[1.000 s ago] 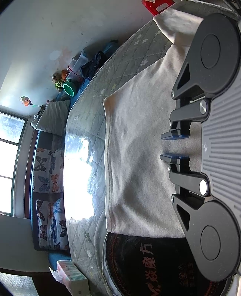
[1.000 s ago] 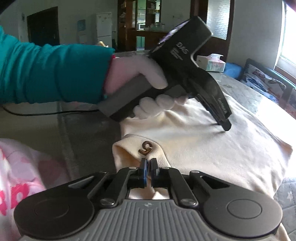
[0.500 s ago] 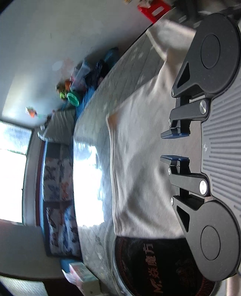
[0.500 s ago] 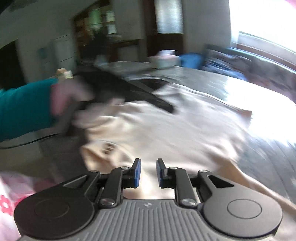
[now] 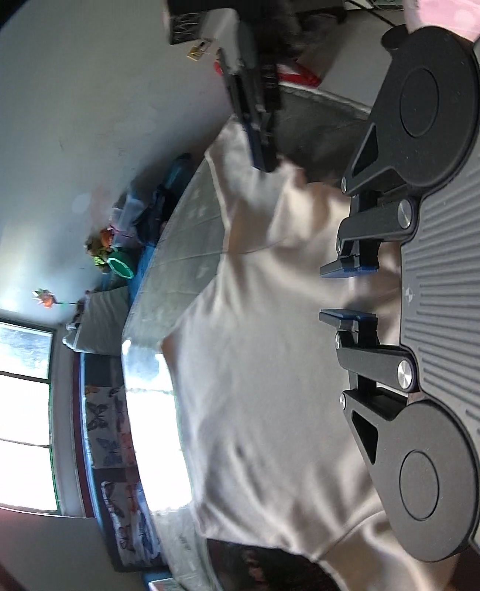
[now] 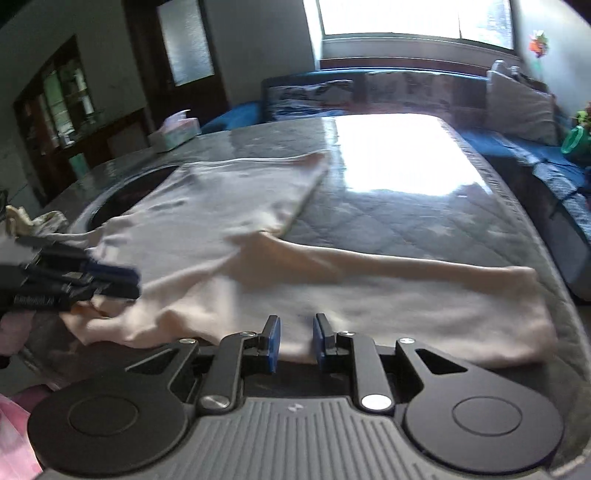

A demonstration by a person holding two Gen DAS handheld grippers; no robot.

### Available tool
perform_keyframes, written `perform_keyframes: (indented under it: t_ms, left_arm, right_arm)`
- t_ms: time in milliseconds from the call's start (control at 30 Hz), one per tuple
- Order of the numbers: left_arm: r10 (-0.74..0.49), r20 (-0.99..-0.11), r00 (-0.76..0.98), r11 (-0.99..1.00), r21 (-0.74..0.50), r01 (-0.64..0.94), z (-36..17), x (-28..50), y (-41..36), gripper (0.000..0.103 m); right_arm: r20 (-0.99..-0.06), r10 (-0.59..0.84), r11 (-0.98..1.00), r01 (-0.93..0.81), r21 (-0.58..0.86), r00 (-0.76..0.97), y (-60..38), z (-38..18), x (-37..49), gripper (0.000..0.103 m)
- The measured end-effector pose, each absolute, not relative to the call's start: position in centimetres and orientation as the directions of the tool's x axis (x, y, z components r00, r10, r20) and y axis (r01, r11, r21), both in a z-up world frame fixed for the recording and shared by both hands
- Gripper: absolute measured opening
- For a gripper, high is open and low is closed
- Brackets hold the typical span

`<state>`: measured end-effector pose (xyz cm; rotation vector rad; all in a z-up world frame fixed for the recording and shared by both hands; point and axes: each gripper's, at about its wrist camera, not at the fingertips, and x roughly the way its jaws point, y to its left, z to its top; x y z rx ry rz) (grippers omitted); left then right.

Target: Fold clothes

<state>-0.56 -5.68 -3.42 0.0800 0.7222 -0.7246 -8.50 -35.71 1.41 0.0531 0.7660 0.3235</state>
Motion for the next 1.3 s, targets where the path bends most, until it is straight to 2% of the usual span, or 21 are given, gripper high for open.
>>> perform_keyframes:
  t_ms: [100,167,300,533,767,933,1167,1300]
  left_arm:
    - [-0.571,-0.622,0.536,0.754,-0.139,0.642,-3.3,-1.0,-6.0,0.021]
    - [-0.577,-0.618,0.534,0.751,-0.143,0.645,-3.1,-1.0,-6.1,0.021]
    - [-0.572,-0.627,0.529,0.748,-0.132,0.651,-3.3,-1.0,-6.3,0.021]
    - [-0.571,-0.63,0.526,0.747,-0.134,0.651,-3.3,-1.0,-6.3,0.021]
    - [-0.575,-0.631,0.521,0.742,-0.134,0.657,-3.1,-1.3,-6.5,0.022]
    - [-0.572,-0.623,0.533,0.752,-0.14,0.644,-2.9,-1.5,-6.3,0.027]
    - [-0.58,-0.614,0.535,0.758,-0.166,0.631,-2.9,-1.8,-6.2,0.03]
    - [-0.588,-0.604,0.538,0.754,-0.17,0.634,-2.6,-2.3,-6.2,0.033]
  right_arm:
    - [-0.658,0.273,0.961,-0.232,0.152,0.701,-37.1,2.1,-8.2,0.02]
    - [-0.642,0.231,0.973,-0.194,0.128,0.731,-37.9,2.3,-7.5,0.032]
    - [-0.637,0.115,0.993,-0.092,0.069,0.763,-40.1,1.6,-5.3,0.032]
    - [-0.651,-0.004,0.998,0.041,0.041,0.759,-44.2,0.6,-4.2,0.031]
    - [-0.632,-0.015,0.999,0.03,0.012,0.775,-43.9,1.0,-3.8,0.031]
    - [-0.632,-0.038,0.999,0.036,-0.016,0.774,-43.3,0.8,-3.9,0.032]
    - [-0.627,0.037,0.999,-0.039,0.01,0.778,-40.8,1.2,-5.7,0.04]
    - [-0.644,0.017,1.0,-0.027,-0.005,0.765,-40.1,0.5,-6.3,0.043]
